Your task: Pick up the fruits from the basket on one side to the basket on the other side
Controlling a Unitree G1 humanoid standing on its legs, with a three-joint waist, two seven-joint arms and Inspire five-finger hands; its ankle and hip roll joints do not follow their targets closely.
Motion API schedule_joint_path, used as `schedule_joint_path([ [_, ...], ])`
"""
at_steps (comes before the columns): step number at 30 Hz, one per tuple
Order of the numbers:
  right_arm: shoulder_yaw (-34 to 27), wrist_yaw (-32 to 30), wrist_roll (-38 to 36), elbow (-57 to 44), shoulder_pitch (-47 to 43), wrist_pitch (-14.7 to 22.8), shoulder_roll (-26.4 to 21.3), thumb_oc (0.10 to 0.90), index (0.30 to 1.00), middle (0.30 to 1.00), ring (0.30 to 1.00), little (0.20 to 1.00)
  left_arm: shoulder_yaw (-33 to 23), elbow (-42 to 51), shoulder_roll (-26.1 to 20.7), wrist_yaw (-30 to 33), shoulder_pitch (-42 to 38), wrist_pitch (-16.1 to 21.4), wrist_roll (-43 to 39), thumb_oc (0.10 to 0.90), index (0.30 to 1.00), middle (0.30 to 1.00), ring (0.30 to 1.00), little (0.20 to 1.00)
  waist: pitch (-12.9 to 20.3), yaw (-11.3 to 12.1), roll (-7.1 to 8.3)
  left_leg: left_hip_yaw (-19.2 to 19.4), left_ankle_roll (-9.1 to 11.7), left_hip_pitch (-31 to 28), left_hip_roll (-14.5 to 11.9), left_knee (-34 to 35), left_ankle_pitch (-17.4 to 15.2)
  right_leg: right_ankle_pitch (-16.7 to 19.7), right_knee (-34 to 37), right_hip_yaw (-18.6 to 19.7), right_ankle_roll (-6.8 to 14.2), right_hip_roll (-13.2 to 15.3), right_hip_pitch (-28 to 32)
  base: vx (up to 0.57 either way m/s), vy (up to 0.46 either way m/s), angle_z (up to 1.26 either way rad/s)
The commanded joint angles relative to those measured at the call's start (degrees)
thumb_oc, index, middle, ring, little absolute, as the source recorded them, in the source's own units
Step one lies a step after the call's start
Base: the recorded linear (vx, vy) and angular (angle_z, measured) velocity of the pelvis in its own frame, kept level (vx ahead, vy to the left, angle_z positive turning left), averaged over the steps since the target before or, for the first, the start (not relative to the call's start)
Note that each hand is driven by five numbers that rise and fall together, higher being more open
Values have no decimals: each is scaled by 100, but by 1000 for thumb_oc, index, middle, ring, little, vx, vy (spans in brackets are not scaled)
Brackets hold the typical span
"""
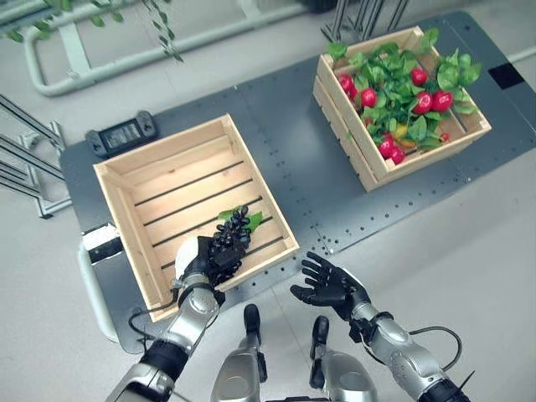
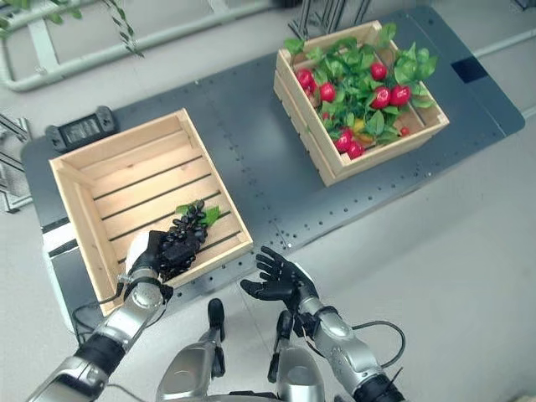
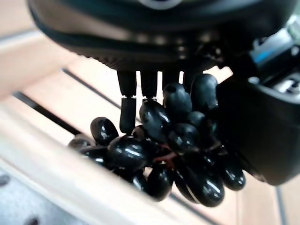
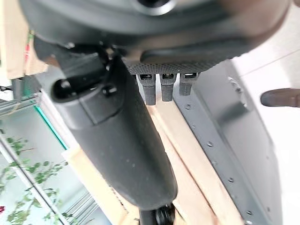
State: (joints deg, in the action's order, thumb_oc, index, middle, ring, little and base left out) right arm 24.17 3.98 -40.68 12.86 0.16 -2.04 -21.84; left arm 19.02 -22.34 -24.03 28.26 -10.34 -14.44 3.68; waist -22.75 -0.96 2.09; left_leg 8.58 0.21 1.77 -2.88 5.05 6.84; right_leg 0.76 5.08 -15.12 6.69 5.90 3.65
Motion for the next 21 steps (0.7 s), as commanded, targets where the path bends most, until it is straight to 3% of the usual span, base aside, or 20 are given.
schedule_joint_path([
  [1, -135, 396, 131, -560, 334, 502, 19, 800, 900, 900, 900, 900, -169, 50, -268, 489, -107, 670, 283, 400, 300, 300, 300, 300, 833, 87, 64, -54, 372, -253, -41, -5, -523, 104, -188, -219, 2, 72, -204, 52, -9, 6],
  [7, -294, 409, 130, -704, 522, 390, -1, 800, 900, 900, 900, 900, -440, 365, -418, 715, 191, 933, 560, 400, 300, 300, 300, 300, 1116, 102, -2, -140, 393, -365, -43, -5, -568, 89, -88, -261, -8, 97, -18, 79, -6, 5],
  [13, -453, 447, 124, -810, 687, 442, -57, 800, 900, 900, 900, 900, -670, 923, -604, 766, 439, 1427, 1295, 400, 300, 300, 300, 300, 1289, 90, -43, -110, 386, -509, -51, -5, -648, 96, -8, -236, 9, 149, 100, 59, 5, 1],
  [21, -876, 710, 30, -1288, 877, 637, -290, 800, 900, 900, 900, 900, -1197, 2081, -1150, 416, 817, 1964, 2218, 400, 300, 300, 300, 300, 1405, 62, -90, -83, 391, -624, -77, -5, -733, 83, -8, -163, 81, 206, 155, 0, 0, 0],
])
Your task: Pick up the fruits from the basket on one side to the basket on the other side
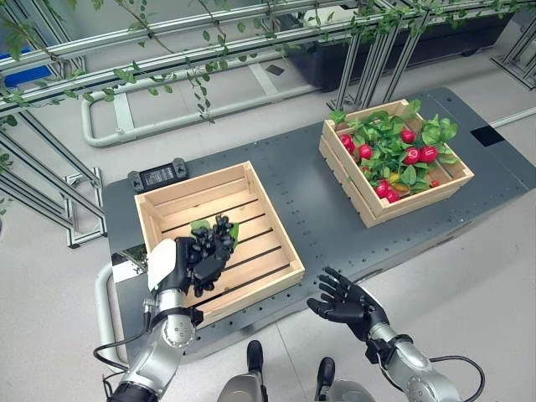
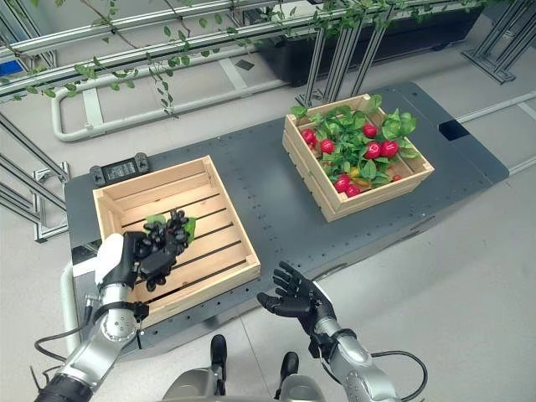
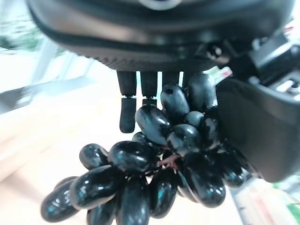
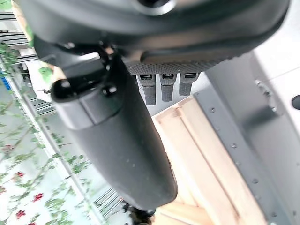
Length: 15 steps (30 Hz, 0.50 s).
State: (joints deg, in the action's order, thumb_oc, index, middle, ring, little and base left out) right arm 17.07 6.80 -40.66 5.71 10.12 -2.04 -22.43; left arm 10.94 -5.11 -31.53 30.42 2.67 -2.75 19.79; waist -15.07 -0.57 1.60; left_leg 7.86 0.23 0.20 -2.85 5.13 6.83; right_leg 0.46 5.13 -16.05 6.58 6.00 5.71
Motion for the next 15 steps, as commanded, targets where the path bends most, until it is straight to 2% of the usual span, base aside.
schedule_joint_path([
  [1, -267, 466, 36, -736, -115, 679, -298, 800, 900, 900, 900, 900, -492, 552, -517, 70, -408, 964, 773, 400, 300, 300, 300, 300, 653, 23, -47, 5, 391, -493, -92, -12, -744, 115, -13, -61, 104, 206, -43, 0, 0, 0],
  [3, -350, 490, 68, -851, -96, 721, -351, 800, 900, 900, 900, 900, -578, 699, -627, -77, -333, 1066, 900, 400, 300, 300, 300, 300, 671, 23, -55, 11, 383, -522, -97, -12, -760, 114, -13, -38, 115, 212, -33, 0, 0, 0],
  [4, -510, 520, 71, -1031, -117, 788, -446, 800, 900, 900, 900, 900, -667, 860, -853, -361, -285, 1292, 1085, 400, 300, 300, 300, 300, 714, 25, -73, 26, 385, -549, -108, -12, -777, 116, -13, -32, 138, 229, -22, 0, 0, 0],
  [7, -727, 556, 62, -1249, -188, 845, -552, 800, 900, 900, 900, 900, -743, 1009, -1150, -777, -299, 1519, 1297, 400, 300, 300, 300, 300, 771, 13, -88, 60, 376, -587, -120, -12, -806, 115, -13, -12, 165, 245, -10, 11, 0, 0],
  [9, -925, 560, 65, -1492, -386, 842, -701, 800, 900, 900, 900, 900, -751, 1087, -1550, -1066, -455, 1643, 1502, 400, 300, 300, 300, 300, 832, 5, -117, 80, 368, -626, -130, -12, -826, 125, -13, 3, 199, 265, 6, 36, 1, -2],
  [15, -1149, 488, -18, -1812, -903, 906, -926, 800, 900, 900, 900, 900, -617, 1317, -2282, -1283, -1066, 1562, 2226, 400, 300, 300, 300, 300, 935, 18, -177, 111, 353, -673, -127, -12, -865, 146, -13, -18, 263, 313, 29, 0, 0, 0],
])
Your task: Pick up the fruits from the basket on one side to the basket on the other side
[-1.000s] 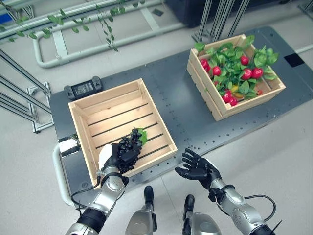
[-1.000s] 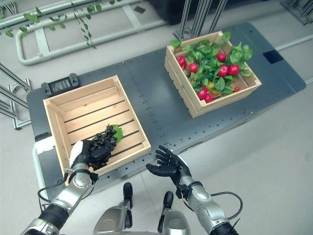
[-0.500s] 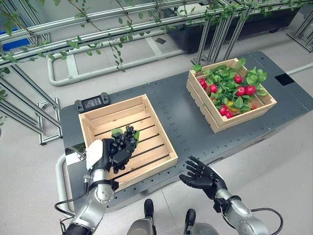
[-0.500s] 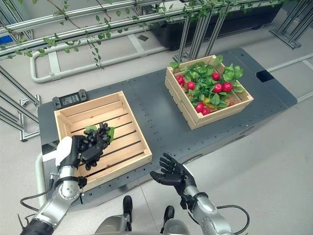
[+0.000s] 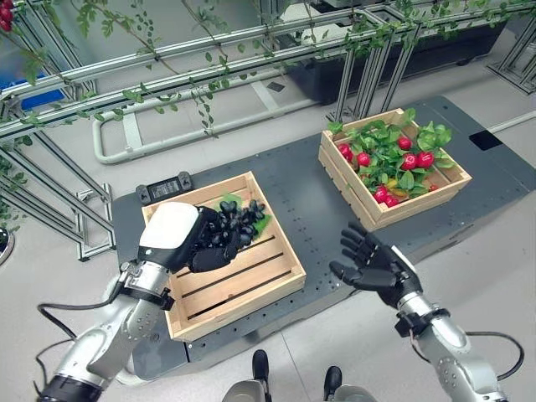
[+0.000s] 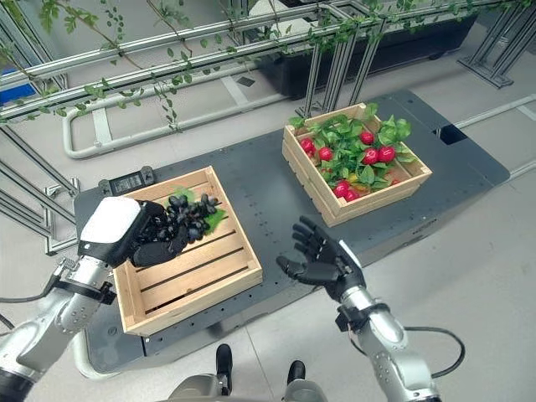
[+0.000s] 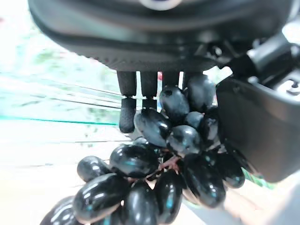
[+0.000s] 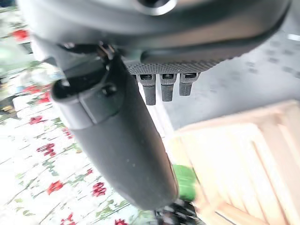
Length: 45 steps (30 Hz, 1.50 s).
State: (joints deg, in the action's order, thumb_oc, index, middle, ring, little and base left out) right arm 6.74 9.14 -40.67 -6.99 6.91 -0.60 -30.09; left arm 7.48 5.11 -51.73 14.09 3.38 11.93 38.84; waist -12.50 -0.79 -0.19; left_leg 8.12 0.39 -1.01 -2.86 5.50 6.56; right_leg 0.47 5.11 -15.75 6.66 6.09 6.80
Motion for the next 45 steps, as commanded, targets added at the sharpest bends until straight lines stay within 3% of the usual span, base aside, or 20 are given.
schedule_joint_path([
  [1, -167, 166, 1, -656, -697, 781, -206, 800, 900, 900, 900, 900, -242, 368, -431, 355, -1347, 37, 834, 400, 300, 300, 300, 300, 727, 39, -9, 97, 335, -565, -128, -50, -857, 144, -11, -54, 269, 318, -76, 0, 0, 0],
  [4, -192, 37, 12, -804, -872, 798, -253, 800, 900, 900, 900, 900, -136, 547, -609, 313, -1665, -33, 1701, 400, 300, 300, 300, 300, 792, 51, -17, 106, 338, -576, -128, -50, -870, 152, -11, -66, 281, 334, -80, 11, -13, 4],
  [12, -81, -55, 184, -1154, -1194, 592, -509, 800, 900, 900, 900, 900, 291, 1079, -811, -363, -2463, 73, 2573, 400, 300, 300, 300, 300, 935, 39, -15, 152, 346, -592, -137, -50, -904, 162, -11, -70, 298, 354, -102, 0, 0, 0],
  [17, 186, 172, 310, -1196, -1374, 160, -605, 800, 900, 900, 900, 900, 424, 1179, -711, -426, -2738, 72, 2603, 400, 300, 300, 300, 300, 1004, 71, 5, 143, 358, -595, -139, -50, -912, 159, -11, -68, 296, 350, -97, 0, 0, 0],
  [23, 484, 337, 350, -1190, -1534, 66, -636, 800, 900, 900, 900, 900, 513, 1323, -474, -631, -2815, 155, 2608, 400, 300, 300, 300, 300, 1052, 105, 56, 124, 384, -598, -159, -50, -914, 157, -11, -88, 294, 352, -86, -1, -3, 1],
  [27, 646, 318, 1673, -1239, -1762, 234, -774, 800, 900, 900, 900, 900, 547, 1302, -424, -736, -2879, 364, 2423, 400, 300, 300, 300, 300, 1092, 130, 77, 119, 391, -590, -178, -50, -909, 157, -11, -79, 296, 348, -88, 0, 0, 0],
  [29, 692, 357, 2029, -1370, -1858, 141, -913, 800, 900, 900, 900, 900, 531, 1407, -413, -878, -2904, 425, 2401, 400, 300, 300, 300, 300, 1100, 133, 86, 113, 395, -593, -176, -50, -913, 157, -11, -59, 296, 342, -90, 0, 0, 0],
  [34, 846, 402, 2296, -1491, -2099, -62, -1186, 800, 900, 900, 900, 900, 550, 1505, -343, -911, -2970, 515, 2319, 400, 300, 300, 300, 300, 1108, 158, 123, 119, 392, -606, -179, -50, -921, 161, -11, -39, 301, 348, -78, 0, 0, 0],
  [37, 945, 264, 2225, -1472, -2158, -252, -1195, 800, 900, 900, 900, 900, 550, 1546, -266, -919, -2988, 589, 2270, 400, 300, 300, 300, 300, 1107, 172, 136, 97, 389, -613, -169, -50, -932, 163, -11, -32, 307, 358, -73, 0, 0, 0],
  [45, 1108, -297, 2884, -1331, -2292, -227, -1002, 800, 900, 900, 900, 900, 630, 1703, -78, -1216, -3093, 822, 1993, 400, 300, 300, 300, 300, 1140, 182, 119, 100, 380, -621, -174, -50, -939, 156, -11, 19, 323, 366, -72, 0, 0, 0],
])
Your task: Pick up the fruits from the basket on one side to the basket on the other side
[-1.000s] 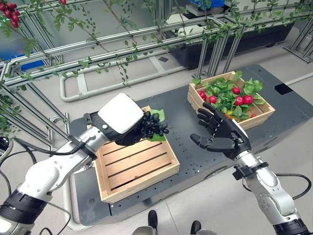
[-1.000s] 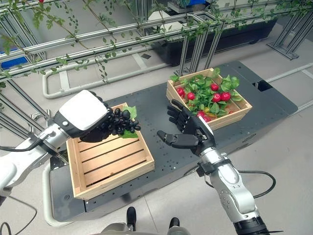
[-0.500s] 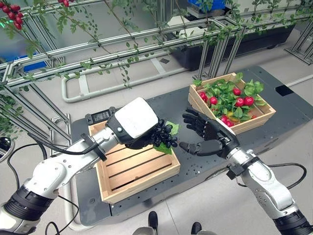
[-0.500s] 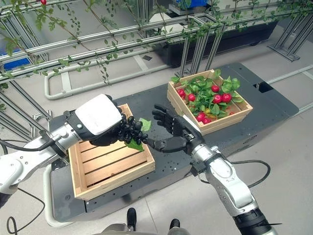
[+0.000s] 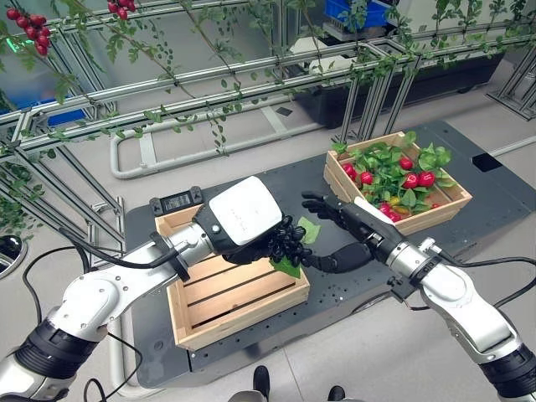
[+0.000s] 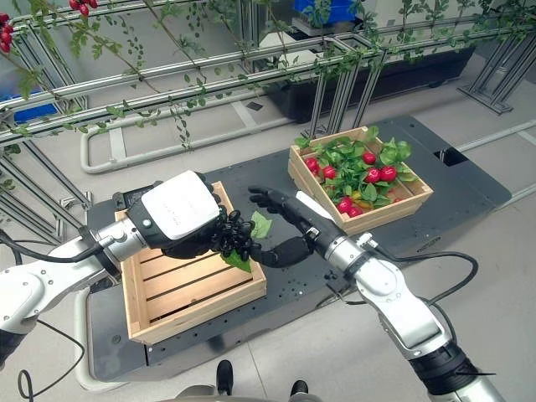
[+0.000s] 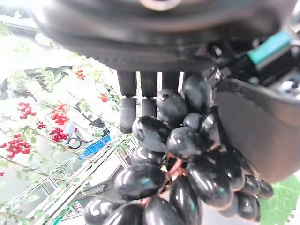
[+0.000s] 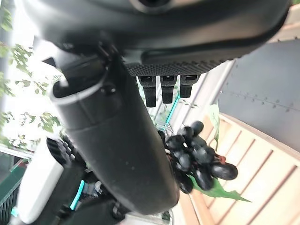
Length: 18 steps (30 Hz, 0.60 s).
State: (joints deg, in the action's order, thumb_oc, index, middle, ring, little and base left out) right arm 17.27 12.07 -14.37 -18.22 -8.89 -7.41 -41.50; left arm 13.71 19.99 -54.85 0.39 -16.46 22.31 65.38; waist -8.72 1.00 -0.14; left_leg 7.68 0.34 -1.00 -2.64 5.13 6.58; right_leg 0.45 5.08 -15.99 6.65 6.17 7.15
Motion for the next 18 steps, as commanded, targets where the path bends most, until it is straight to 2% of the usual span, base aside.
schedule_joint_path([
  [1, 56, -591, 253, -208, -714, 453, 139, 800, 900, 900, 900, 900, 5, 218, 233, 150, -1108, -217, -664, 400, 300, 300, 300, 300, 762, 4, 114, 145, 385, -623, -196, -13, -941, 158, -8, 45, 325, 358, -107, 0, 0, 0],
  [7, 96, -423, -129, -295, -729, 220, 140, 800, 900, 900, 900, 900, -113, 249, 265, 108, -1089, -105, -804, 400, 300, 300, 300, 300, 764, 13, 130, 140, 389, -635, -207, -13, -947, 149, -8, 67, 325, 358, -98, 0, 0, 0],
  [18, 409, -482, -250, -39, -794, 42, 411, 800, 900, 900, 900, 900, -36, 322, 513, 24, -1190, 93, -916, 400, 300, 300, 300, 300, 797, 27, 138, 143, 393, -642, -221, -13, -939, 134, -8, 68, 322, 368, -86, 0, 0, 0],
])
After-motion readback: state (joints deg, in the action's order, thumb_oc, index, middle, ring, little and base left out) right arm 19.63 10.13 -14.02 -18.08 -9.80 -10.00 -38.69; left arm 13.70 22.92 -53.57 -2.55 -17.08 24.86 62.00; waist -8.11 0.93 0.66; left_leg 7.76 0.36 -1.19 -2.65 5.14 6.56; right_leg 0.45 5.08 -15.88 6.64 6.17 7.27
